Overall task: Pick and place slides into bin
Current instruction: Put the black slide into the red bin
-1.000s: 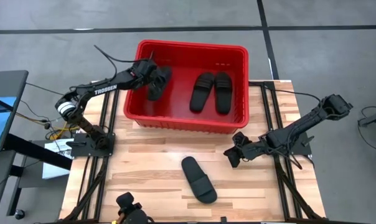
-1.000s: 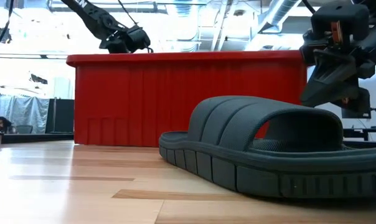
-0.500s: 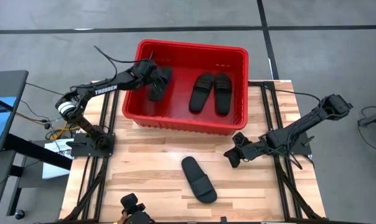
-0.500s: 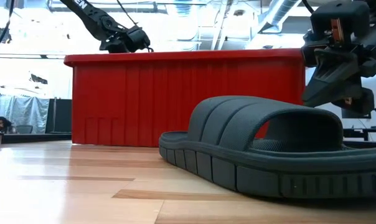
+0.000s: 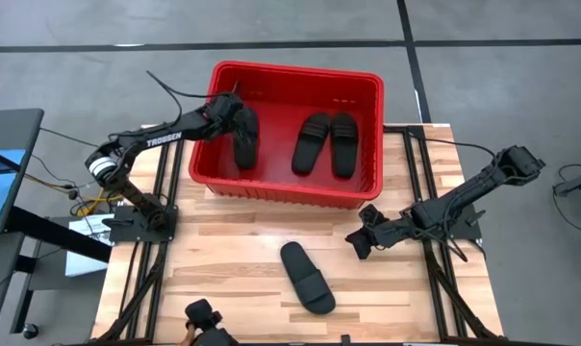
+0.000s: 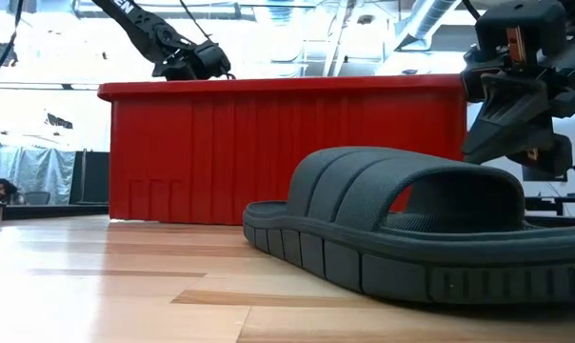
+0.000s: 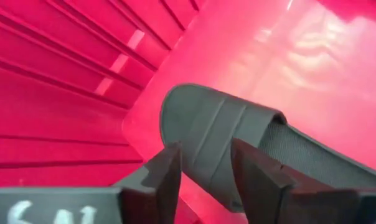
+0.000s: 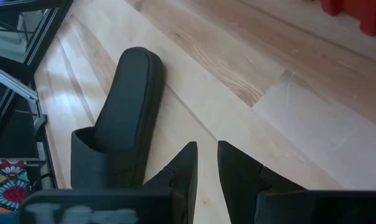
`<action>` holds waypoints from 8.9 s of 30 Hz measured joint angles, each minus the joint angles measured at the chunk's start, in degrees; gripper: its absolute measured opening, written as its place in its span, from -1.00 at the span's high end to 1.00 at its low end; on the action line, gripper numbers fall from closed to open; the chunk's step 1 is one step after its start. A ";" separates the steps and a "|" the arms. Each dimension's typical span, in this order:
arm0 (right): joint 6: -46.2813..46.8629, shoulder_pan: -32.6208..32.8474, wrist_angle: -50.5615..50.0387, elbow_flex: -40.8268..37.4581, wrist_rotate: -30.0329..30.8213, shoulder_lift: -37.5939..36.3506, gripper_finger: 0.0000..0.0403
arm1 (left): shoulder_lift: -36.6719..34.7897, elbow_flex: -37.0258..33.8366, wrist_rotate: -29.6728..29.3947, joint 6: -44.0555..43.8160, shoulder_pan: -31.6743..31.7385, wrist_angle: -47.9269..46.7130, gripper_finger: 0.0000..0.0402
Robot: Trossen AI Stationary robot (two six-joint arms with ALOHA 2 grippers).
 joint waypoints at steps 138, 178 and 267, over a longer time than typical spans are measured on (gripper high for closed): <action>27.07 5.46 -41.82 59.45 -10.85 51.54 1.00 | -44.76 11.12 10.14 -33.09 -44.44 -23.26 0.34; -4.42 3.71 -36.21 74.31 -6.29 51.60 0.68 | -44.76 11.12 10.01 -30.10 -44.44 -23.15 0.34; -4.33 5.00 -60.78 79.08 -4.80 60.52 0.98 | -44.74 11.12 10.05 -26.51 -44.46 -22.36 0.34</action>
